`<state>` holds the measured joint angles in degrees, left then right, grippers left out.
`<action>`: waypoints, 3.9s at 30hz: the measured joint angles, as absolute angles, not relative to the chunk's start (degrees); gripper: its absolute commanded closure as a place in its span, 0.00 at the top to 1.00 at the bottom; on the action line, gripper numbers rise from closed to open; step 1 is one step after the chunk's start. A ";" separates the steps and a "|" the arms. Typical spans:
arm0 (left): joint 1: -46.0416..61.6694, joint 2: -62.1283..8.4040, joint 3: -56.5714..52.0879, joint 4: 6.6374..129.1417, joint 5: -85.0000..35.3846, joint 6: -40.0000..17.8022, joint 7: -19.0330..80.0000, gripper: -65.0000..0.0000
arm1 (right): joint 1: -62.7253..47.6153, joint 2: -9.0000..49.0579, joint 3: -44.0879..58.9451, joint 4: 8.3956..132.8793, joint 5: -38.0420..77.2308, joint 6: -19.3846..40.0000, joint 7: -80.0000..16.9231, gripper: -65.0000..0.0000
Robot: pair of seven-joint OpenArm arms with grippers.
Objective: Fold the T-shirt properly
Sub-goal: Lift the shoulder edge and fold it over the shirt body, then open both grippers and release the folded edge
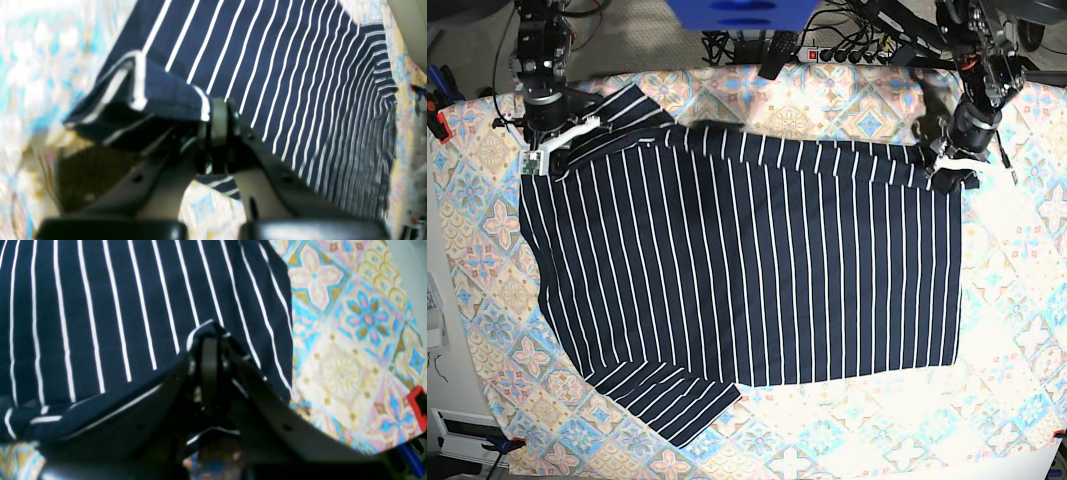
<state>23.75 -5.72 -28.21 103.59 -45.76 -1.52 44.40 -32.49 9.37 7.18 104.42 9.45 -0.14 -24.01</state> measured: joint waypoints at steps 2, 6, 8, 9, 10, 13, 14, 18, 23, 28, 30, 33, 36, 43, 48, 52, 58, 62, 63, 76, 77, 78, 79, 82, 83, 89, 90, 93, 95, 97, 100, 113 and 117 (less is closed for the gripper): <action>22.15 -5.69 -28.21 103.20 -43.66 -1.63 44.38 0.00 | -30.83 9.37 7.18 103.07 9.50 -0.05 -24.03 0.00; 18.59 -5.69 -28.21 97.91 -42.33 -1.61 44.45 0.00 | -27.18 9.37 7.18 99.98 9.50 -0.03 -24.12 0.00; 17.19 -5.72 -28.27 95.35 -42.24 -1.56 44.36 0.00 | -25.17 9.37 7.18 98.72 9.45 -0.01 -24.21 0.00; 16.58 -5.74 -28.27 94.26 -42.17 -1.54 44.31 0.00 | -23.99 9.34 7.18 98.10 9.45 0.05 -24.25 0.00; 15.92 -5.69 -28.27 93.27 -41.56 -1.58 44.29 0.00 | -22.98 9.34 7.18 97.58 9.50 0.05 -24.01 0.00; 14.06 -5.69 -28.27 91.05 -39.77 -1.50 44.25 0.00 | -20.14 9.34 7.18 95.57 9.50 0.19 -24.12 0.00; 13.41 -5.56 -28.27 90.80 -39.24 -1.54 44.36 0.00 | -19.42 9.37 7.18 94.96 9.52 0.12 -24.14 0.00; 10.96 -5.54 -28.25 90.61 -37.91 -1.56 44.29 0.00 | -16.34 9.19 7.18 92.79 9.50 0.05 -24.21 0.00; 9.30 -5.54 -28.23 90.52 -34.57 -1.58 44.34 0.00 | -12.47 9.21 7.18 89.91 9.56 0.10 -24.03 0.00; 7.90 -5.54 -28.32 88.03 -34.24 -1.76 43.99 0.00 | -10.07 9.21 7.18 87.37 9.52 0.16 -24.10 0.00; 7.07 -5.43 -28.34 85.17 -34.24 -1.58 43.79 0.00 | -9.10 9.21 7.18 86.19 9.52 0.08 -24.03 0.00; 6.72 -5.39 -28.32 82.11 -34.28 -1.61 41.50 0.00 | -7.84 9.19 7.18 84.44 9.56 0.19 -23.81 0.00; 6.70 -5.39 -28.32 81.56 -34.28 -1.54 40.71 0.00 | -6.59 9.19 7.18 81.76 9.50 0.16 -23.75 0.00; 5.91 -5.56 -28.34 79.31 -34.28 -1.69 40.03 0.00 | -3.31 8.80 4.08 77.12 9.34 -0.10 -23.44 0.00; 5.74 -5.58 -28.38 77.49 -34.24 -1.52 40.05 0.00 | -1.72 8.93 1.28 74.96 9.32 -0.03 -16.99 0.00; 5.67 -5.58 -28.45 77.49 -34.26 -1.52 40.03 0.04 | -2.13 8.95 1.17 72.62 9.32 -0.23 -17.52 0.01; 5.82 -5.67 -28.53 77.49 -34.09 -1.28 40.03 0.47 | -3.33 9.23 1.39 73.95 9.26 -0.08 -16.45 0.13; 7.31 -5.69 -28.56 77.87 -34.81 -1.76 39.53 0.58 | -8.05 10.00 1.45 78.19 9.06 -0.16 -17.15 0.20; 7.62 -5.72 -28.56 78.08 -34.85 -1.76 39.57 0.57 | -8.73 10.02 1.50 79.09 9.02 -0.34 -17.32 0.23; 21.10 -5.48 -28.21 94.11 -41.32 -1.50 40.03 0.57 | -20.21 10.02 6.55 90.41 9.04 -0.58 -17.04 0.29; 21.89 -5.52 -28.23 94.08 -42.00 -1.48 40.25 0.57 | -20.84 9.96 6.52 91.11 9.19 -0.25 -16.99 0.29; 22.48 -5.52 -28.25 93.84 -42.06 -1.48 40.49 0.57 | -21.41 9.82 6.52 91.44 9.08 -0.21 -16.62 0.29; 22.57 -5.54 -28.32 93.49 -42.06 -1.30 40.49 0.57 | -22.02 9.72 6.48 91.48 9.10 -0.16 -16.67 0.29; 21.82 -5.56 -28.56 90.98 -42.30 -1.28 40.05 0.57 | -22.83 9.56 6.48 91.37 9.30 -0.10 -16.97 0.29; 21.56 -5.50 -28.51 90.32 -42.33 -1.32 40.14 0.57 | -23.00 9.63 6.48 91.33 9.28 -0.16 -17.12 0.29; 20.95 -5.39 -28.49 89.82 -42.48 -1.34 40.27 0.57 | -23.53 9.61 6.48 91.35 9.28 -0.25 -16.91 0.28; 20.12 -5.41 -28.49 88.84 -42.41 -1.30 40.23 0.57 | -23.66 9.56 6.48 91.35 9.28 -0.25 -16.93 0.28; 17.89 -5.32 -28.40 84.27 -42.59 -1.72 39.11 0.57 | -23.83 9.56 6.48 91.33 9.28 -0.27 -16.93 0.28; 17.08 -5.56 -28.56 82.50 -43.40 -2.28 38.65 0.57 | -24.10 9.56 6.48 91.33 9.30 -0.23 -16.84 0.28; 16.71 -5.63 -28.64 81.71 -43.66 -2.44 38.46 0.57 | -24.16 9.56 6.48 91.33 9.30 -0.23 -16.88 0.28; 15.90 -5.58 -28.62 81.12 -43.42 -2.33 38.09 0.42 | -24.47 9.56 6.48 91.24 9.32 -0.25 -16.91 0.28; 15.25 -5.54 -28.36 80.49 -42.89 -1.72 38.98 0.00 | -22.65 7.75 14.85 90.30 21.69 -0.78 -21.56 0.48; 15.25 -5.50 -28.36 80.47 -42.89 -1.74 38.98 0.00 | -20.69 7.66 14.63 88.33 24.27 -0.14 -21.10 0.48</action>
